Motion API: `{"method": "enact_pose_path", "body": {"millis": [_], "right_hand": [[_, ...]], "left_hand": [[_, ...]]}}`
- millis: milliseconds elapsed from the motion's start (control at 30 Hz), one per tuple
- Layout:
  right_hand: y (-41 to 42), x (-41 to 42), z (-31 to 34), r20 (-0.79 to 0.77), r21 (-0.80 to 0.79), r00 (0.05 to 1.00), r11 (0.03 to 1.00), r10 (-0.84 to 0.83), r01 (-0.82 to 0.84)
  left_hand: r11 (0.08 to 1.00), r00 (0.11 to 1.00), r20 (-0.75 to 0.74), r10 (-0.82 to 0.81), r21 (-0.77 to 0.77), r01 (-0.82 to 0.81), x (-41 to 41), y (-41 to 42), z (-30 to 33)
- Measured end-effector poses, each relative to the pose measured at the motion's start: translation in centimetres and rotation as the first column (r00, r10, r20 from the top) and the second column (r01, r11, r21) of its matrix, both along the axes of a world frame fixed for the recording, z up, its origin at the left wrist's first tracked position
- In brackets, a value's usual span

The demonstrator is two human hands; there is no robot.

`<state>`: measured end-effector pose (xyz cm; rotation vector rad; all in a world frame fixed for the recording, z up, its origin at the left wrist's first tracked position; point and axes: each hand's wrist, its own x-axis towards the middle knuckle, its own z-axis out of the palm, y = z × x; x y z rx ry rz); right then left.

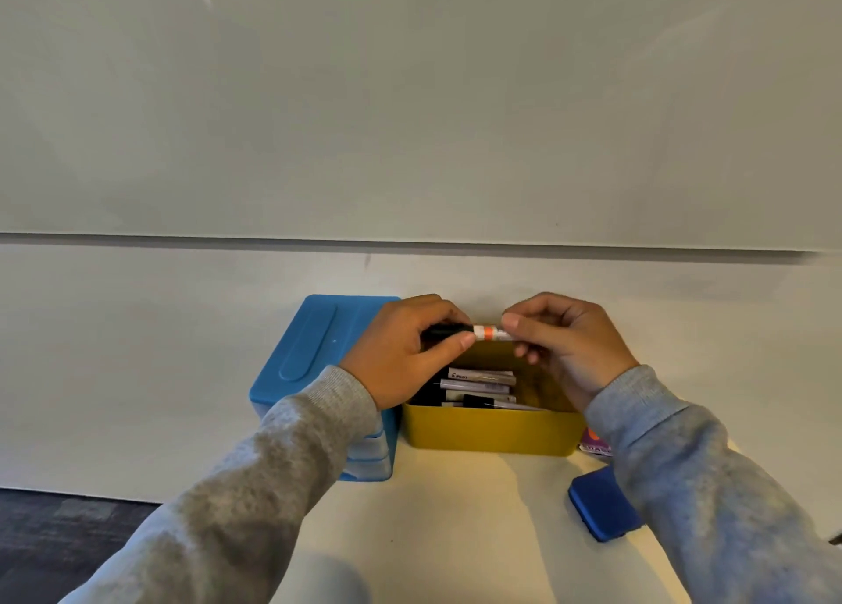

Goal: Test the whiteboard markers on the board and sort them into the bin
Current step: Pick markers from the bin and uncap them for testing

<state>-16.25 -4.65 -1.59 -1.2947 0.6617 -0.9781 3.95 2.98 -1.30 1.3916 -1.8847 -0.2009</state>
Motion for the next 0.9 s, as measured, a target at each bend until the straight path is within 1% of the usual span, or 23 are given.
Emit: {"method": "enact_pose_path", "body": {"millis": [100,167,200,233,300,367,467,533,567,633,733,800,900], "right_hand": [[-0.1,-0.4,0.1,0.17,0.152,0.985,0.988,-0.037,0.011],[0.2,-0.6,0.1,0.214,0.198,0.976,0.98,-0.04,-0.003],[0.5,-0.8,0.2,0.198,0.186,0.98,0.983,-0.03,-0.008],[0.7,-1.1,0.3,0.151,0.141,0.989,0.99,-0.011,-0.01],[0.8,-1.9,0.5,0.0,-0.008,0.999,0.999,0.036,-0.036],[0.7,-2.8,1.0,-0.148,-0.14,0.986,0.985,0.078,-0.099],[0.5,-3.1,1.8,-0.347,-0.306,0.934,0.931,0.083,-0.197],[0.4,-2.7,2.1,-0.466,-0.423,0.885,0.873,0.021,-0.243],[0.4,-2.5,2.1,-0.495,-0.465,0.869,0.85,-0.017,-0.248],[0.6,-2.2,2.2,-0.501,-0.525,0.861,0.82,-0.081,-0.228],[1.0,-2.2,2.4,-0.497,-0.614,0.849,0.763,-0.178,-0.2],[1.2,-2.5,2.4,-0.495,-0.638,0.845,0.745,-0.202,-0.196],[1.5,-2.9,2.3,-0.519,-0.662,0.825,0.715,-0.222,-0.225]], "left_hand": [[0.999,0.997,0.074,0.033,-0.007,-0.033,-0.4,-0.2,0.2],[0.999,0.982,0.182,0.042,-0.017,-0.039,-0.7,-0.2,0.7],[0.999,0.969,0.244,0.04,-0.02,-0.036,-0.9,-0.2,1.0],[0.999,0.952,0.305,0.032,-0.023,-0.026,-1.0,-0.2,1.4],[0.999,0.915,0.403,0.003,-0.031,0.011,-1.1,-0.2,2.6],[0.995,0.87,0.492,-0.026,-0.072,0.071,-0.9,-0.3,3.8],[0.975,0.776,0.63,-0.007,-0.167,0.144,-0.4,-0.7,5.2],[0.963,0.751,0.66,0.011,-0.209,0.17,-0.4,-0.8,5.8],[0.957,0.752,0.66,0.014,-0.226,0.18,-0.6,-0.8,6.1],[0.951,0.76,0.65,0.014,-0.243,0.19,-0.8,-0.8,6.6],[0.963,0.743,0.669,0.02,-0.213,0.166,-0.8,-0.2,6.6],[0.974,0.73,0.683,0.016,-0.175,0.142,-0.8,0.4,6.4],[0.986,0.75,0.661,0.019,-0.136,0.095,-0.9,1.2,6.5]]}}
